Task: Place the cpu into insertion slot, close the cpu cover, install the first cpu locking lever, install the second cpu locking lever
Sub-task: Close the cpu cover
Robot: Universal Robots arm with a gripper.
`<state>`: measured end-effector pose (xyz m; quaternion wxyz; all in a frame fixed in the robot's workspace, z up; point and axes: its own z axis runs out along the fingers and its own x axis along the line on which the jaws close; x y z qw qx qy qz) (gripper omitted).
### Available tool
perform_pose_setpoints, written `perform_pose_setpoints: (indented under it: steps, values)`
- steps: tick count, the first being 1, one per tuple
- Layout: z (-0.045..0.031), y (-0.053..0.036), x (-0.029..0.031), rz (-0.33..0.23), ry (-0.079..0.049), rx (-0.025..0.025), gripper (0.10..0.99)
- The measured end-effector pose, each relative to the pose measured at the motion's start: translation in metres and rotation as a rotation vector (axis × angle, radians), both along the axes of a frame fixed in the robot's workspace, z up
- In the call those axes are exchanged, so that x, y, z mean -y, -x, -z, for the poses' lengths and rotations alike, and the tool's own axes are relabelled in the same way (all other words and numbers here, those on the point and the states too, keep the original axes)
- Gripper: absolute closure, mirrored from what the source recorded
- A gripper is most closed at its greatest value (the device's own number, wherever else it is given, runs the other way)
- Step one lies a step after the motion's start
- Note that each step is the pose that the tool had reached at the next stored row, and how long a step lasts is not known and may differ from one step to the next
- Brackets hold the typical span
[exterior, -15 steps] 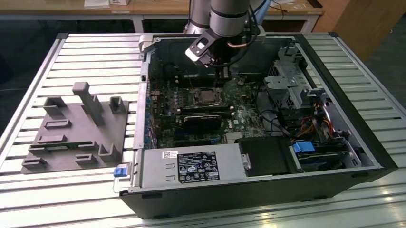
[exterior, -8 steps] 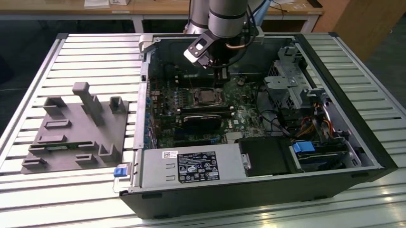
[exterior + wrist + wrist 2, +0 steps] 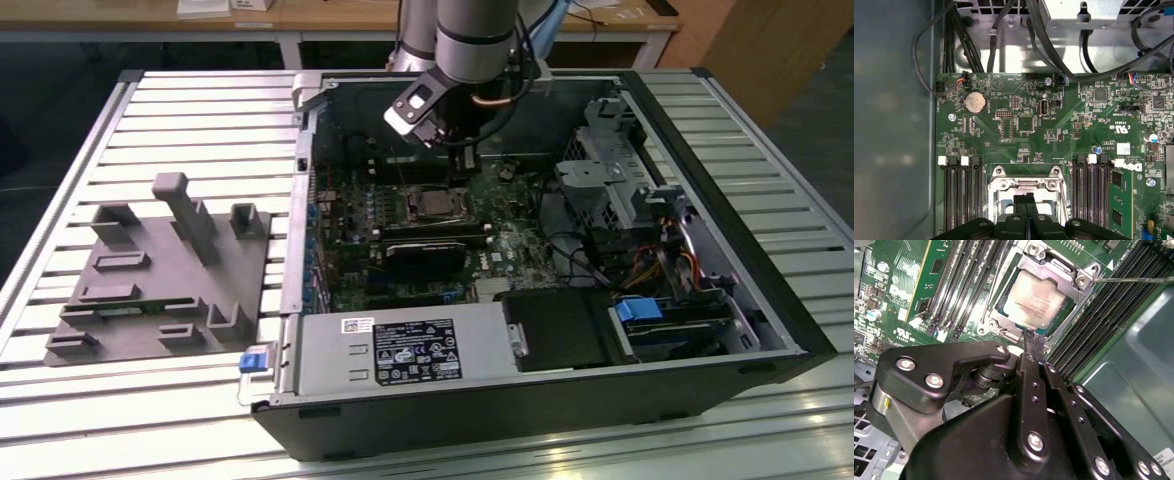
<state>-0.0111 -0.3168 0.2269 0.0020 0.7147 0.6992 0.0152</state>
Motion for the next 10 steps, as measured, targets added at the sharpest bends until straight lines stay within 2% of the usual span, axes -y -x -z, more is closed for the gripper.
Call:
perform_pose_setpoints:
  steps: [10]
  values:
    - [0.0032,0.0097,0.0,0.0,0.0,0.0,0.98]
